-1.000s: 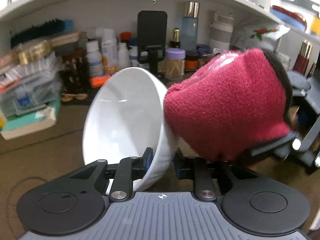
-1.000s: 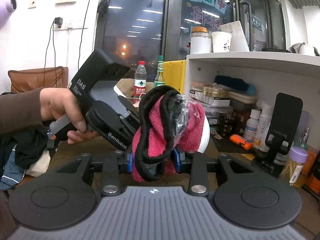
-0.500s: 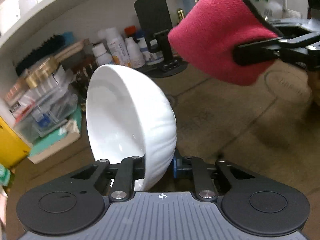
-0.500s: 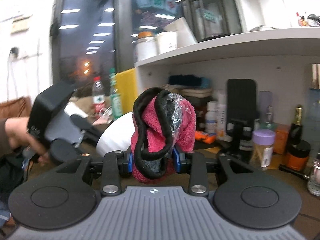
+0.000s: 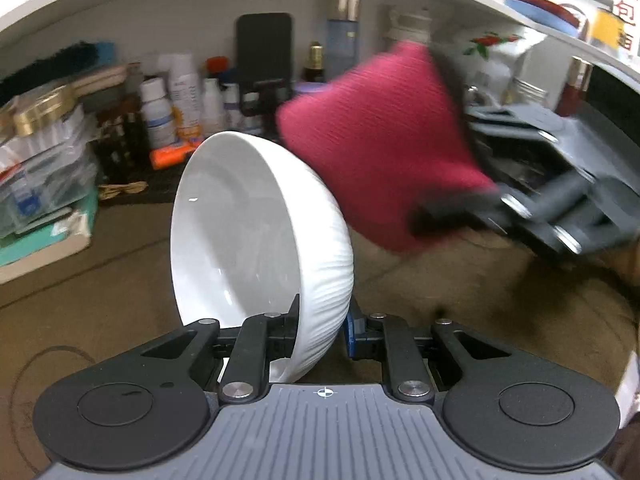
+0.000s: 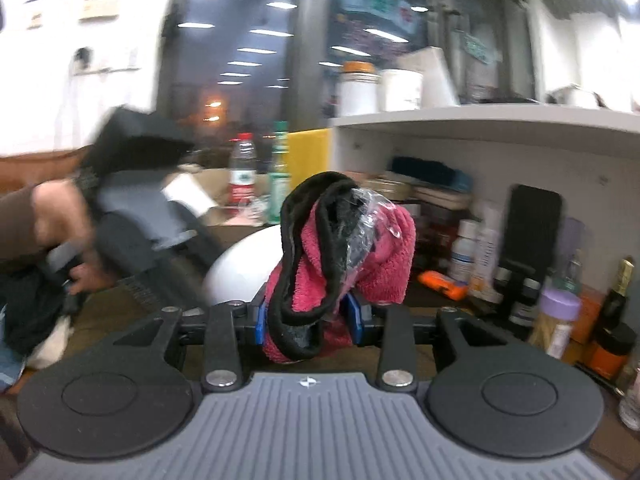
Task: Clean bowl
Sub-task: 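Wipe the bowl's outer wall with the pink towel in the right gripper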
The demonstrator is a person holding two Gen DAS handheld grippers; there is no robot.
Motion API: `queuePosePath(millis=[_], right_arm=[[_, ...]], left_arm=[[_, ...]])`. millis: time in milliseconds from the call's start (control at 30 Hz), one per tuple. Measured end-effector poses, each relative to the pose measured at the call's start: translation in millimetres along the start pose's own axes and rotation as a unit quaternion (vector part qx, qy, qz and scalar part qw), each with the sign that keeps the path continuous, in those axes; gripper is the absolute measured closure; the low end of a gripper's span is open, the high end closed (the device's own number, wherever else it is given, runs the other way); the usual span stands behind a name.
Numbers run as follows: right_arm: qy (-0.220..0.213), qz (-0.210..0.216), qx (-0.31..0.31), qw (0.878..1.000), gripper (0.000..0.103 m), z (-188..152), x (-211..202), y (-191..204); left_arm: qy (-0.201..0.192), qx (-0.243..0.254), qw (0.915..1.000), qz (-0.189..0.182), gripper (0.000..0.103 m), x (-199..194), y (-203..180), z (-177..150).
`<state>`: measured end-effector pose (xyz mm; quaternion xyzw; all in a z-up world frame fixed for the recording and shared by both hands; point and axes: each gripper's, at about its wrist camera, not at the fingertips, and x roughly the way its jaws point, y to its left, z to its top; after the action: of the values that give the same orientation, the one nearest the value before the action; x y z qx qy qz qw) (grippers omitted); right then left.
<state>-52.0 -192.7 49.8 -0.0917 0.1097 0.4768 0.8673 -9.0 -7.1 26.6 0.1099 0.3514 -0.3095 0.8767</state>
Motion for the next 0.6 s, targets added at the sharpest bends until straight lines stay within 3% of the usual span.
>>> queuePosePath(millis=[67,133,233,300,400,467,600], right_arm=[[0.006,0.025,-0.001,1.000,0.066,-2,5,7],[0.007,0.020,-0.001,1.000,0.066,-2,6,9],[-0.006,-0.004,0.028,1.000,0.066,-2,1,-4],[-0.020,-0.023,0.057,0.998,0.066,0,-6,-18],[-0.028,-0.039,0.082,0.995,0.066,-1,-9,-32],[-0.030,-0.047,0.085,0.995,0.066,-2,-9,-35],[-0.033,-0.062,0.082,0.994,0.066,-2,-9,-38]], left_arm=[[-0.003,-0.002,1.0000,0.001,0.082,3,8,2],[-0.008,-0.003,0.9999,0.008,0.073,6,14,2],[-0.023,-0.009,0.9995,0.022,0.068,7,17,-3],[-0.028,-0.007,0.9988,0.038,0.055,7,15,-10],[-0.028,-0.015,0.9986,0.043,0.046,13,20,-15],[-0.033,-0.022,0.9984,0.039,0.046,16,25,-18],[-0.035,-0.016,0.9986,0.038,0.077,13,14,-12]])
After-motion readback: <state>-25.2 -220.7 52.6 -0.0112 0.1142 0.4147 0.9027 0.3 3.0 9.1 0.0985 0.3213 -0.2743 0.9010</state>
